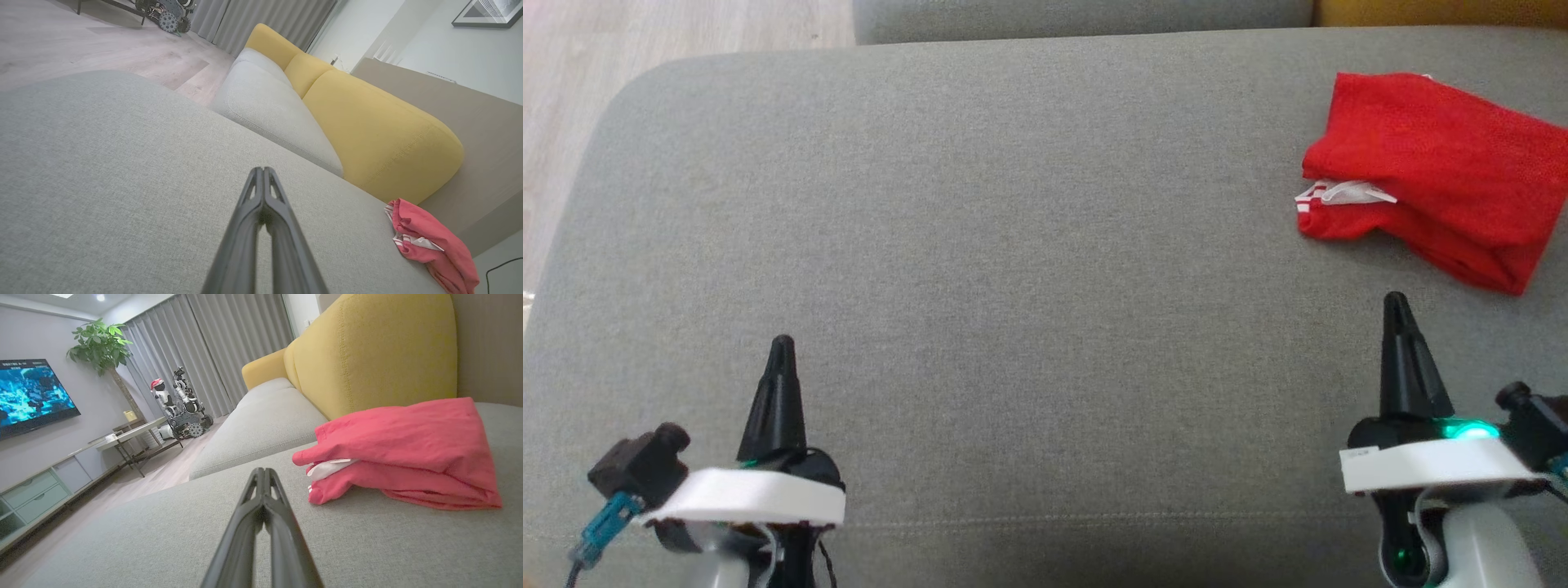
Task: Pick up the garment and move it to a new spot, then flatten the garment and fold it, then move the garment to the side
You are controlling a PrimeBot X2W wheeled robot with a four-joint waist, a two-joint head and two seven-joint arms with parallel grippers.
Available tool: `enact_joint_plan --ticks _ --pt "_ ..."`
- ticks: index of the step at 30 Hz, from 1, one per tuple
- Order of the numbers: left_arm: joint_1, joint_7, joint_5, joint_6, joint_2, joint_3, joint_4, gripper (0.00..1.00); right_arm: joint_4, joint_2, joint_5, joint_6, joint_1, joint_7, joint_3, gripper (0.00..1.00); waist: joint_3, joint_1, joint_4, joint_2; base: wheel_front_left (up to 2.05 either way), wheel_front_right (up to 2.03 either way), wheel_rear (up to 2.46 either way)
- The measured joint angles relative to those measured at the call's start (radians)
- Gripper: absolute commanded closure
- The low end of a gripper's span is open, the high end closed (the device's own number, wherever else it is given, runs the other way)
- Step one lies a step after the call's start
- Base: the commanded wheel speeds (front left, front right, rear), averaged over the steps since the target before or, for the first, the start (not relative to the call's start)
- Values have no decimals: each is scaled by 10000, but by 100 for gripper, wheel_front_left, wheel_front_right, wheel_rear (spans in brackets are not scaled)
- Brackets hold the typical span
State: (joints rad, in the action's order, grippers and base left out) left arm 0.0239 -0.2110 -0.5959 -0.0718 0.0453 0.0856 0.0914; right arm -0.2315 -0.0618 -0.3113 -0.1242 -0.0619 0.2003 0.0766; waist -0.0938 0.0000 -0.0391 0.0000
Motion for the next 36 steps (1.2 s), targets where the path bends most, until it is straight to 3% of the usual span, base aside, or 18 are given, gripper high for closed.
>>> enact_joint_plan --ticks 36 --pt "-208 924 -3597 -176 98 -318 602 100 -113 -61 -4552 0 0 -855 -468 100 307 0 133 0 0 0 0"
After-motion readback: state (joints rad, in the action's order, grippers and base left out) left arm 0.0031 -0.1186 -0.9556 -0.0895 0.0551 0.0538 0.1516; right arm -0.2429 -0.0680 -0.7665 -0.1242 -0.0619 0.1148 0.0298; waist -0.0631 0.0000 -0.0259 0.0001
